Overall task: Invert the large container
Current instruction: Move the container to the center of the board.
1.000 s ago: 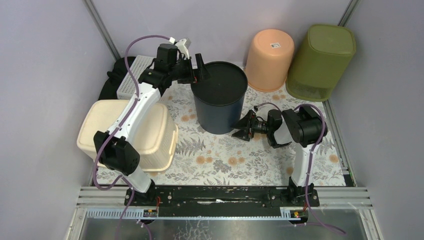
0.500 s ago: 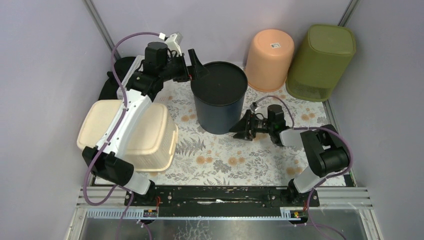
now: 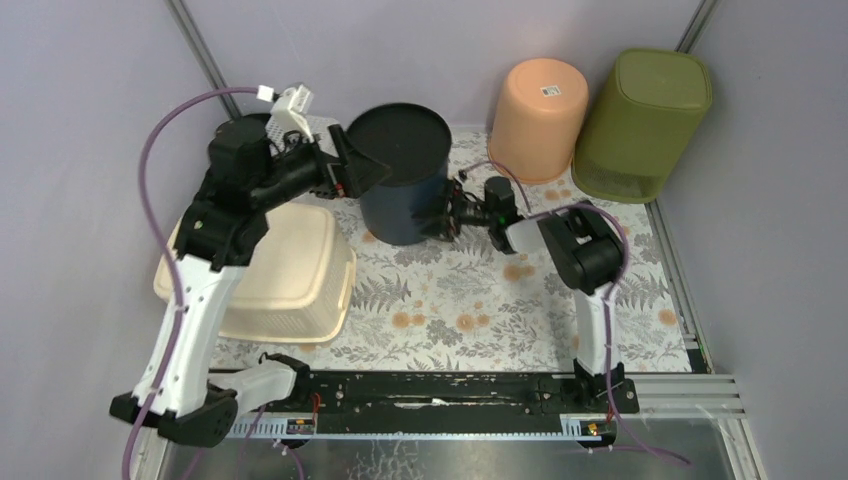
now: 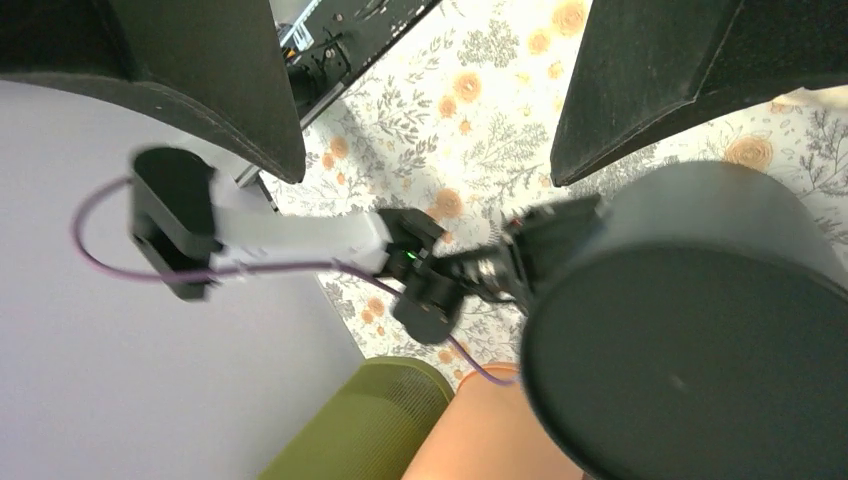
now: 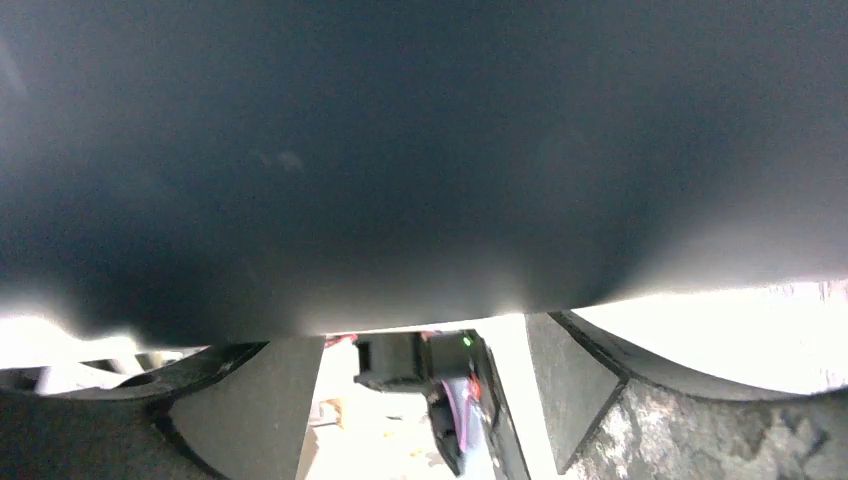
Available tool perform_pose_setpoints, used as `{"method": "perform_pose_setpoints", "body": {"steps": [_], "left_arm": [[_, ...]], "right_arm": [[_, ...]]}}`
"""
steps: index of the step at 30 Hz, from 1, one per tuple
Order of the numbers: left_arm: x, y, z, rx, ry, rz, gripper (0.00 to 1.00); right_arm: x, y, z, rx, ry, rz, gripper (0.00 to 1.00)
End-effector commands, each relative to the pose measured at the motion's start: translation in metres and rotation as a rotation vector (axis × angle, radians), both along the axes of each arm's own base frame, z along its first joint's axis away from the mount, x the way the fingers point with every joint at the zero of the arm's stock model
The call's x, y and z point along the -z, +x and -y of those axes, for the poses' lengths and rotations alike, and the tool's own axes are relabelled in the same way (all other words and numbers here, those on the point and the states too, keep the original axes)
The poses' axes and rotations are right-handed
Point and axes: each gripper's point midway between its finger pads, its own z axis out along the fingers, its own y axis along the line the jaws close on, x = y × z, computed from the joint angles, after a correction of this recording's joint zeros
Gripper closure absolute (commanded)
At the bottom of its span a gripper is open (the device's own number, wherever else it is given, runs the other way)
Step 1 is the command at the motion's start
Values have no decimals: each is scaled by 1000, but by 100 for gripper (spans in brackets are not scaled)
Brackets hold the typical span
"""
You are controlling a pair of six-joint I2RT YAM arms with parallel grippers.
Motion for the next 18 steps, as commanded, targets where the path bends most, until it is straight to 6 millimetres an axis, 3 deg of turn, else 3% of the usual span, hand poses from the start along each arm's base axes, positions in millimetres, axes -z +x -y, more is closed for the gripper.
{"method": "perform_pose_setpoints", "body": {"steps": [1,6,11,15,18], "left_arm": [[23,-28,-9,-2,7,-67,0],[49,-35,-14,-12,39,-121,0],[60,-38,-19,-32,56,-131,0],[60,-41,-24,-51,67,-128,0],[56,-42,-26,-64,67,-119,0]], "right_arm": [[-30,67,-29,109,162,40,21],[-24,120,-47,180,211,48,21],[-24,148,-59,176,195,82,21],[-40,141,-52,132,163,139,21],[-52,117,-38,98,94,193,20]]}}
